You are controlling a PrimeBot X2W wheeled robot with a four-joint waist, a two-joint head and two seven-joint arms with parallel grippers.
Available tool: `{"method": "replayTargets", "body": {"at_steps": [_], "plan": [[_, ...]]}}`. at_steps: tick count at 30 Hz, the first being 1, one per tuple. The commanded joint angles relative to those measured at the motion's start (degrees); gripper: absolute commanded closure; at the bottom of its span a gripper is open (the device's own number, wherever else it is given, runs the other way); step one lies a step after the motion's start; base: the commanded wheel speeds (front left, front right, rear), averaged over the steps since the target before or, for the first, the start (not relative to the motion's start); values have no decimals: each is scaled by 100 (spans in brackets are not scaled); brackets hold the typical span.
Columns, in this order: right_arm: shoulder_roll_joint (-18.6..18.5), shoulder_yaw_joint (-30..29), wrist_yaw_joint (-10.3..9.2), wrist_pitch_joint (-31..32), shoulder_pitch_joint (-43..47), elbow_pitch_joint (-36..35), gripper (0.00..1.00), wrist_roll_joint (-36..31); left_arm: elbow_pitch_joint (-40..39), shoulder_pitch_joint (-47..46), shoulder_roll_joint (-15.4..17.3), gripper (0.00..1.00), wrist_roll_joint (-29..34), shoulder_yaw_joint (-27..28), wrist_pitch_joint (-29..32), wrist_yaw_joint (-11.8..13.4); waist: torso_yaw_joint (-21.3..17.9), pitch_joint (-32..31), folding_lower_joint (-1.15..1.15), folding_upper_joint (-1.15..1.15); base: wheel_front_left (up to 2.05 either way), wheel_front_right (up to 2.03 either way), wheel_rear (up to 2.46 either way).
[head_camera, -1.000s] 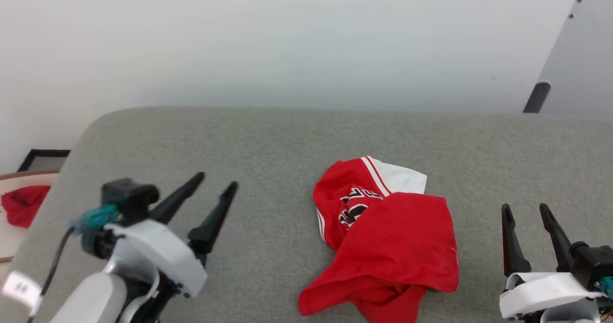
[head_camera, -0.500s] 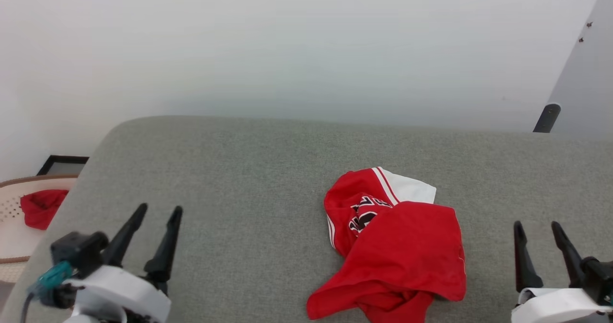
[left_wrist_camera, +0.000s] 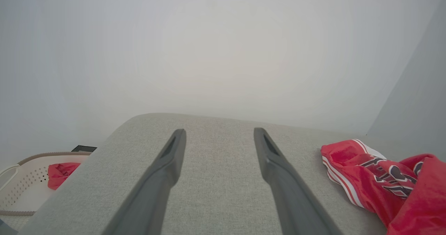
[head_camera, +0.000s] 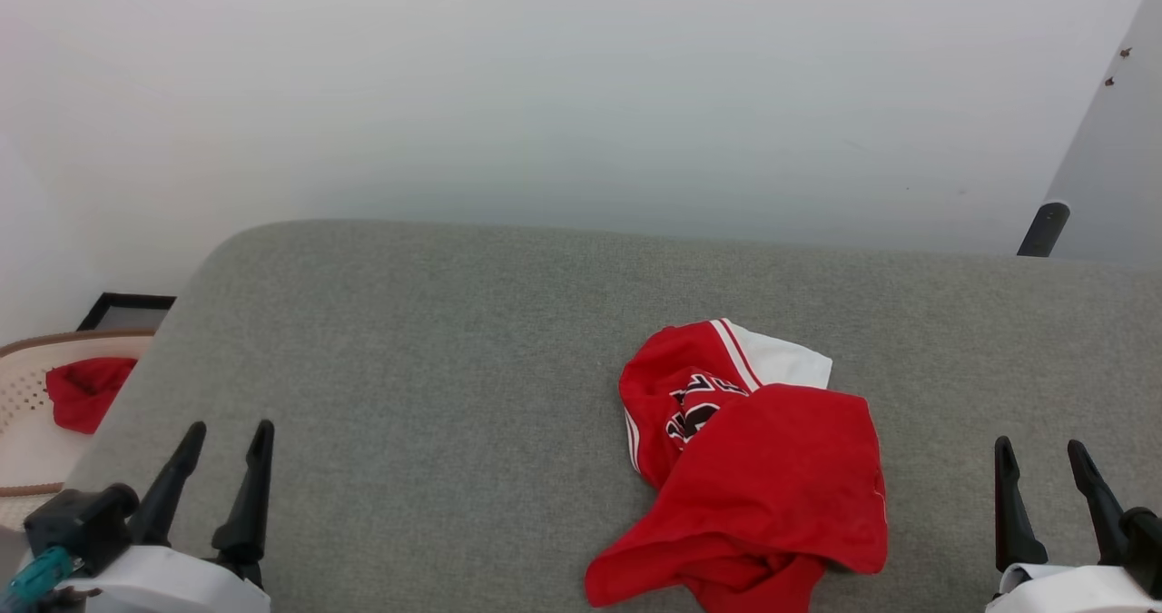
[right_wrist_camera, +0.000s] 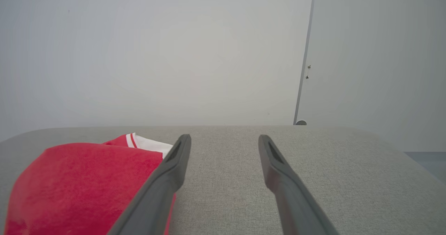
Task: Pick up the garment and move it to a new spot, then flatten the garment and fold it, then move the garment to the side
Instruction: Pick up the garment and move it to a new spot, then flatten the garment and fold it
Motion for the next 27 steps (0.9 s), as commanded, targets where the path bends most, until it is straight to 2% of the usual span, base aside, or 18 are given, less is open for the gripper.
{"method": "replayTargets", "body": {"at_steps": [1,10,16,27], "plan": [[15,-17,2,-19,54,-15,0,-46,7,51,-3,0,-19,27,-10,-7,-3,5,0,0,0,0,0],[43,22,2,67,-31,-52,0,-36,-17,87,23,0,-8,131,-36,32,6,56,0,0,0,0,0],[-99,219,2,230,-219,-23,0,57,-76,120,46,0,-8,146,-10,92,106,123,0,0,0,0,0],[-550,402,2,1060,-878,123,0,404,-271,21,-177,0,204,-98,-39,124,650,477,0,0,0,0,0]]}}
